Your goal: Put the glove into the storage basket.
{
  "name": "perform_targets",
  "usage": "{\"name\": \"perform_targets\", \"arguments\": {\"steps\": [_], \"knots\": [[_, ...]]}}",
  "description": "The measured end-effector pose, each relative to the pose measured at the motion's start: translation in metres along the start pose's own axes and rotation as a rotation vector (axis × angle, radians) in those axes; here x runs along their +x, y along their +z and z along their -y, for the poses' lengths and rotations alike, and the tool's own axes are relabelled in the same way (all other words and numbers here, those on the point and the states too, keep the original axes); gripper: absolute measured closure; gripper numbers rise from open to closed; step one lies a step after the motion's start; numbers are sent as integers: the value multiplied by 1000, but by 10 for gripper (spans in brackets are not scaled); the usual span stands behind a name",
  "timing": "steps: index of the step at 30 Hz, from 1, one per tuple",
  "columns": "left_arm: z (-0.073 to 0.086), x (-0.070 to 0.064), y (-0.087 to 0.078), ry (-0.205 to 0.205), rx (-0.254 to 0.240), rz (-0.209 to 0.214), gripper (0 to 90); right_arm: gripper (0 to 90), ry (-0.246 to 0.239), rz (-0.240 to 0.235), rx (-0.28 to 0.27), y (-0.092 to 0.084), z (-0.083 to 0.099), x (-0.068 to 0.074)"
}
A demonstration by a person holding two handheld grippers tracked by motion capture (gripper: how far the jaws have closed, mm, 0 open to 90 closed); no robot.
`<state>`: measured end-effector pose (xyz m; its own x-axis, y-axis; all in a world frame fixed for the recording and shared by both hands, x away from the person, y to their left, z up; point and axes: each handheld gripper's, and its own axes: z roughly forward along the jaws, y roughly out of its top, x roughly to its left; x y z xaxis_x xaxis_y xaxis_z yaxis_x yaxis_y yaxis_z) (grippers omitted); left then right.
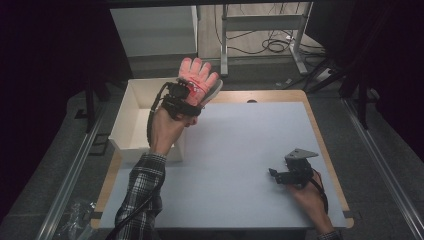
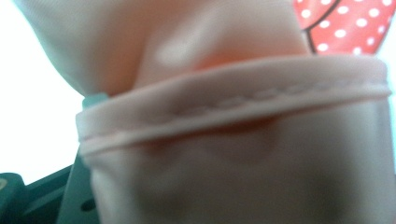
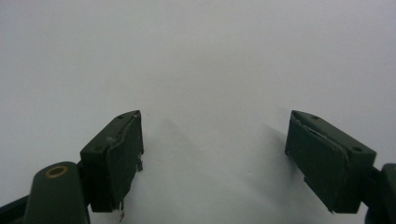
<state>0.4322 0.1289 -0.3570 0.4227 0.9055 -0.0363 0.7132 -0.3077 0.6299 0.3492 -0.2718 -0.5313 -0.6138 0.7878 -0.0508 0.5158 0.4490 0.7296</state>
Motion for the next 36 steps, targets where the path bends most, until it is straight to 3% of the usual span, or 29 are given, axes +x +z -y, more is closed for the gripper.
{"name": "perform_targets", "arguments": {"steps": [11,20,28,36], "knots": [[13,39,-14,-81,-8,-77,390,195,-2,1,-1,0,0,0],[30,65,-16,-149,-2,-128,384,195,-2,2,0,0,0,0],[48,82,-3,-196,7,-152,378,195,-2,2,-1,0,0,0],[60,89,25,-224,24,-162,374,195,-2,2,-1,0,0,0]]}}
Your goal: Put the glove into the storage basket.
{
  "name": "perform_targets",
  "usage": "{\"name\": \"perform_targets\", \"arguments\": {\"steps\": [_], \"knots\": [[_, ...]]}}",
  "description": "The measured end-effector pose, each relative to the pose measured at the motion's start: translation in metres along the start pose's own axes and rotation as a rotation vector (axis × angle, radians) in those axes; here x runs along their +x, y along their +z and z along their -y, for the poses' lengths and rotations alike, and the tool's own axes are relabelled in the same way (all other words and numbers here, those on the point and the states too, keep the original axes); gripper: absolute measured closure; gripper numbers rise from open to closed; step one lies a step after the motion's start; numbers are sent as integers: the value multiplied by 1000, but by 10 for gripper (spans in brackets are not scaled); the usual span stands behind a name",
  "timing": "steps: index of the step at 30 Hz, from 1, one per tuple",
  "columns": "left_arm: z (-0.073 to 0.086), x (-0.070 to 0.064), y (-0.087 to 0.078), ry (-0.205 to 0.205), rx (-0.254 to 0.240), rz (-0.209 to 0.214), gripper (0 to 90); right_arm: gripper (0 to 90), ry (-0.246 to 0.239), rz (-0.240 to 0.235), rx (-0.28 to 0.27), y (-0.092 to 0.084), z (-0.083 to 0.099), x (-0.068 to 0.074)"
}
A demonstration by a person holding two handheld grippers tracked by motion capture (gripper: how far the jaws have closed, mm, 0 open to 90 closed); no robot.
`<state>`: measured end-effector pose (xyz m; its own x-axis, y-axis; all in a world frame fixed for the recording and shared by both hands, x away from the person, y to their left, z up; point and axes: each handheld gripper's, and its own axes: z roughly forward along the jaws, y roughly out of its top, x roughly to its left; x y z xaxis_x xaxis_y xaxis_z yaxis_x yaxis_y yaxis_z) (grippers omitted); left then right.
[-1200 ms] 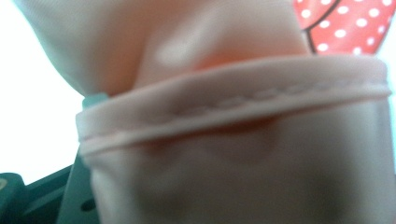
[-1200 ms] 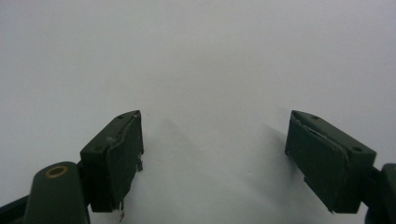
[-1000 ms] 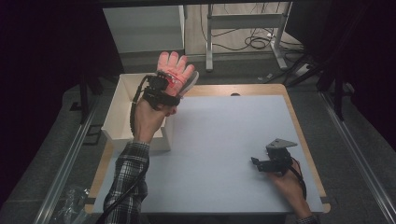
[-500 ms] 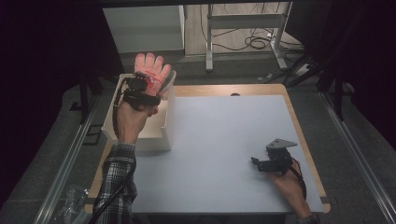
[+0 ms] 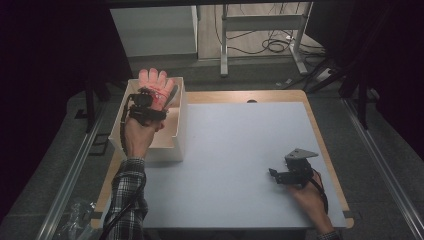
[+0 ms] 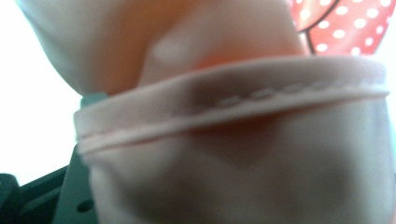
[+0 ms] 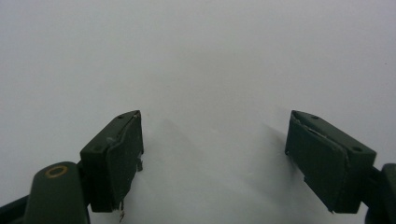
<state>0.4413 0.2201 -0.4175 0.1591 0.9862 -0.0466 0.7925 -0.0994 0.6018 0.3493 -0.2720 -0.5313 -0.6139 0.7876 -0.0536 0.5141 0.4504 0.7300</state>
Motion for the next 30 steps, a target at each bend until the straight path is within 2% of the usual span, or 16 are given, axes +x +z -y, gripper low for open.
{"name": "perform_targets", "arguments": {"steps": [8,16,17,30], "knots": [[7,1,25,-11,28,-13,366,195,0,0,0,0,0,0],[8,-2,41,-18,70,-28,358,195,0,0,0,0,0,0],[8,-4,44,-25,82,-29,357,195,0,0,0,0,0,0],[1,-13,70,7,209,-79,335,194,0,0,-1,0,0,0]]}}
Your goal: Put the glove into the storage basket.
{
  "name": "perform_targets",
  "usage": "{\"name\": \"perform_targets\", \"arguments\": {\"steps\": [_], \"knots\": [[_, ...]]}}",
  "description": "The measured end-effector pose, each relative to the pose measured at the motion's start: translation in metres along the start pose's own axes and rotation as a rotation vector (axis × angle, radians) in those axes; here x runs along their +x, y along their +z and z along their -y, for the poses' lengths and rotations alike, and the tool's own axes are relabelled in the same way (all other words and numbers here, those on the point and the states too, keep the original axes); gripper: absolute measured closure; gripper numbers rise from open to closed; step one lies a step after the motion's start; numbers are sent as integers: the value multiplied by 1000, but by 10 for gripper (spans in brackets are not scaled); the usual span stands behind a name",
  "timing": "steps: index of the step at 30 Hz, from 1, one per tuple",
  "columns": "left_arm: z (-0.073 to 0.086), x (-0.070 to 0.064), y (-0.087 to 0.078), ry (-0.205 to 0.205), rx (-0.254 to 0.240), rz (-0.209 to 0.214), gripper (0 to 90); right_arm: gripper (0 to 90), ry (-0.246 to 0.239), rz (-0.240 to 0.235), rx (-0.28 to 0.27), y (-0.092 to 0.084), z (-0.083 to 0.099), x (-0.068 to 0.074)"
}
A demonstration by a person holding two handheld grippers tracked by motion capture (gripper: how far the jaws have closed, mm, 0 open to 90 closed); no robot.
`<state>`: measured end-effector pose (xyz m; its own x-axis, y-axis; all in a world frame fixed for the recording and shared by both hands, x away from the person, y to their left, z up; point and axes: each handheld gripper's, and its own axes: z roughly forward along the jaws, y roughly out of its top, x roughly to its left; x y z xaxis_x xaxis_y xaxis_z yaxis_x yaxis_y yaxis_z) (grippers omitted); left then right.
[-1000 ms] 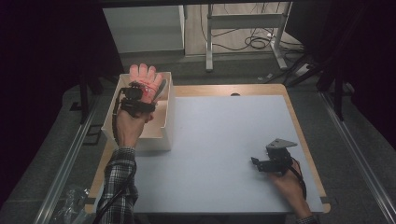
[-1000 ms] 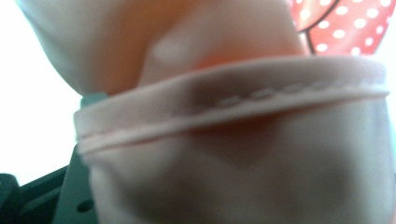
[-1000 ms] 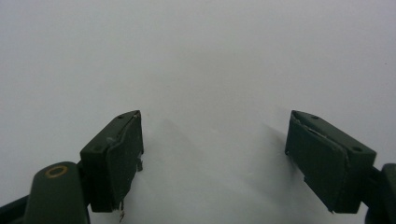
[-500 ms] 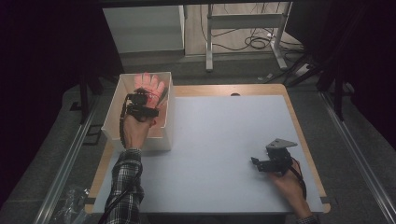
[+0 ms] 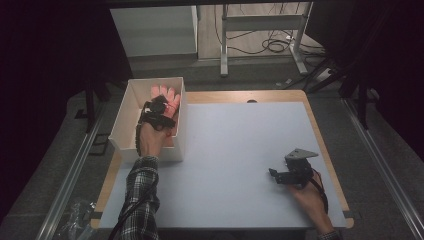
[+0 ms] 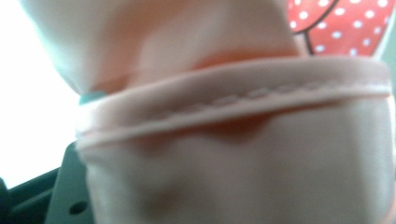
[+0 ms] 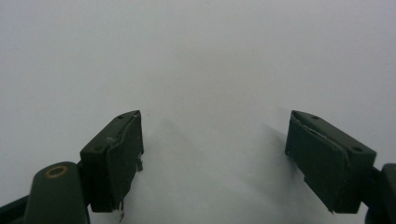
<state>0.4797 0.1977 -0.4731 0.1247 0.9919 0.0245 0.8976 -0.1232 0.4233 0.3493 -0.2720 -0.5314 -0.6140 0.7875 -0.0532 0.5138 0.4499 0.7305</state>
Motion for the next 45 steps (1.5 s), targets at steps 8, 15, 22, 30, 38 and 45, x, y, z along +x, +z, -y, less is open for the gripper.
{"name": "perform_targets", "arguments": {"steps": [8,15,22,30,38,45], "knots": [[-6,-4,14,0,107,18,266,194,-1,0,0,0,0,0],[-6,-1,18,11,149,35,127,194,-1,0,0,0,0,0],[-3,3,13,4,138,47,45,194,-1,0,-1,0,0,0],[0,6,-3,22,73,81,36,194,-1,0,0,0,0,0],[6,8,-16,45,-9,94,32,194,-1,1,0,0,0,0],[12,9,-25,53,-56,90,24,193,-2,1,0,0,0,0]]}}
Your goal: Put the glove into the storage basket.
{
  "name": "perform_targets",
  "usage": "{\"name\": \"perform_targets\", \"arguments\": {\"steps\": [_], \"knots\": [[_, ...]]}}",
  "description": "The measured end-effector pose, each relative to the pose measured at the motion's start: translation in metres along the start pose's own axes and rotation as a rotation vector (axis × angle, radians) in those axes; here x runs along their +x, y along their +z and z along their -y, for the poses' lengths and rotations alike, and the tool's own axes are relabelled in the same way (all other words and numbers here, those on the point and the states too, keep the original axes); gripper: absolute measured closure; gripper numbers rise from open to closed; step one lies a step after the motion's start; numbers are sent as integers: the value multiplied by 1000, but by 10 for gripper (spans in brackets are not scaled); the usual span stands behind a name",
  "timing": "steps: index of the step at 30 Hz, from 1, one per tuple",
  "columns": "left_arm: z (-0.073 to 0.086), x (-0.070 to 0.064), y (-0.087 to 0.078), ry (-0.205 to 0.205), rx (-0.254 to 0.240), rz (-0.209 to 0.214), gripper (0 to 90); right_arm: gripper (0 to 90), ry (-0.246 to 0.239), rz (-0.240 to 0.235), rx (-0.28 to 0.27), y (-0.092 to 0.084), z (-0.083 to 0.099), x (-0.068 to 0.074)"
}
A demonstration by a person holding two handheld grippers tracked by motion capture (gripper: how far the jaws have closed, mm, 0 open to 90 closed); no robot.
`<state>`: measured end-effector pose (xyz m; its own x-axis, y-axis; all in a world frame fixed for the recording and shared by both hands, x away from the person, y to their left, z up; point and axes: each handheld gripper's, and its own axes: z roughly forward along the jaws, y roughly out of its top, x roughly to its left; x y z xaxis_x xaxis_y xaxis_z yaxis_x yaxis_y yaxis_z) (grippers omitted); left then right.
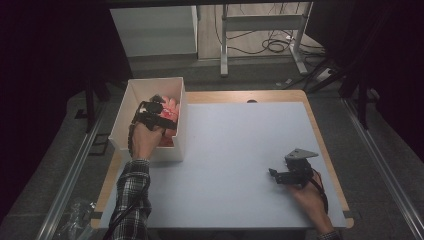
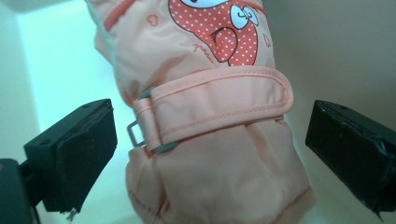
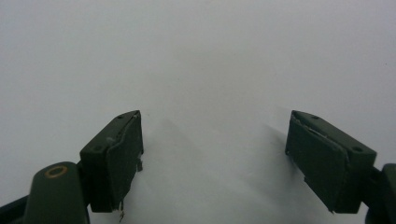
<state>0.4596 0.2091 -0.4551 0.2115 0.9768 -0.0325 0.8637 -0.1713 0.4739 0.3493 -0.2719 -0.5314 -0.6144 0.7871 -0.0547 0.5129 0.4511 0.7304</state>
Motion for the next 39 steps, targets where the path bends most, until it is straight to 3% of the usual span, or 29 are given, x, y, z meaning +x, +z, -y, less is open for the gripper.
{"name": "perform_targets", "arguments": {"steps": [10,20,26,39], "knots": [[9,7,-15,6,-72,-7,20,194,0,0,0,0,0,0],[17,8,-30,23,-147,26,21,193,0,0,0,0,0,0],[21,8,-41,61,-183,32,24,193,0,0,0,0,0,0],[33,3,-70,99,-263,82,24,193,0,1,0,0,0,0]]}}
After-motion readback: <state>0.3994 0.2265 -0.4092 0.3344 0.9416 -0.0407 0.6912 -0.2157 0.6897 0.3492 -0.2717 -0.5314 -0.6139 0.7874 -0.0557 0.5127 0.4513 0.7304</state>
